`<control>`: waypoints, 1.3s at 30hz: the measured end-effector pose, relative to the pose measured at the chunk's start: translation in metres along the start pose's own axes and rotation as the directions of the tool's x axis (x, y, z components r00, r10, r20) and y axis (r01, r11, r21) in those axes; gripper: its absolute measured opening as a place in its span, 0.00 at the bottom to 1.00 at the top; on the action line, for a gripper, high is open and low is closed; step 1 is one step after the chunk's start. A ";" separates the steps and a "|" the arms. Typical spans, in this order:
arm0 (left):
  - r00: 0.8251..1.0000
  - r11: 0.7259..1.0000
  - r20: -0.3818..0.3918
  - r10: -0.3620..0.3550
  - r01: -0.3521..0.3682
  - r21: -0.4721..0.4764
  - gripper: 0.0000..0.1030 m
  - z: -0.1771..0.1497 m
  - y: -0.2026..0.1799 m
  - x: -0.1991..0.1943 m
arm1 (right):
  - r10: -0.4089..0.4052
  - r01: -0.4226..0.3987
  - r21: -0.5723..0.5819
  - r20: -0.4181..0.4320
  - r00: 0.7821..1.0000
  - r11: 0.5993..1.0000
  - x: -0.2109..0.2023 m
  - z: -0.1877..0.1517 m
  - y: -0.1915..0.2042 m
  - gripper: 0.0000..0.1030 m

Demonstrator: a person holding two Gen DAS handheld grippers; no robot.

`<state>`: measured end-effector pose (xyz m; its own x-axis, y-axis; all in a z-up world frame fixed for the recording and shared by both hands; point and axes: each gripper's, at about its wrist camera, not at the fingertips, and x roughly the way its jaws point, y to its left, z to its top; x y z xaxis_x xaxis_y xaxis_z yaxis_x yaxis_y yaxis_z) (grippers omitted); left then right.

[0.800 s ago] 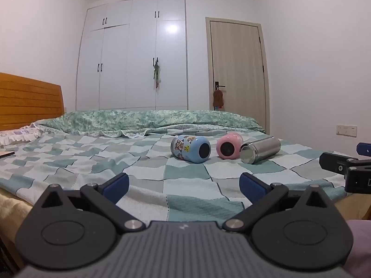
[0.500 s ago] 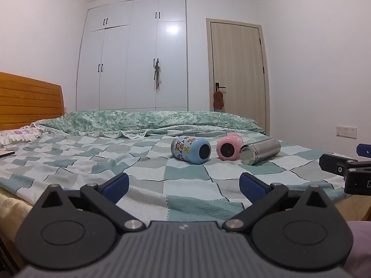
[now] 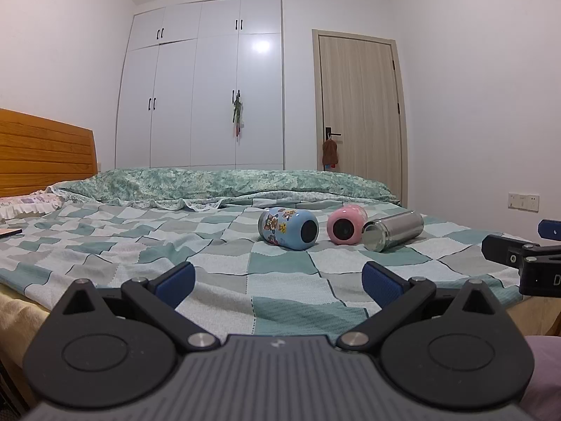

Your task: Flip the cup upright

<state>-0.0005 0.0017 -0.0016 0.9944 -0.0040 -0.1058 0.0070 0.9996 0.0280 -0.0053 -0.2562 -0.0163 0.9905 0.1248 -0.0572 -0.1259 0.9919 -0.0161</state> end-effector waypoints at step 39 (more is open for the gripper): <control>1.000 1.000 0.006 -0.001 0.001 -0.002 1.00 0.002 -0.001 -0.002 | -0.001 0.001 -0.004 0.001 1.000 1.000 -0.001 0.000 0.001 1.00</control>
<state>-0.0019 0.0005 0.0002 0.9950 -0.0052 -0.0998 0.0079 0.9996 0.0260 -0.0064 -0.2551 -0.0163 0.9907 0.1240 -0.0559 -0.1253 0.9919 -0.0201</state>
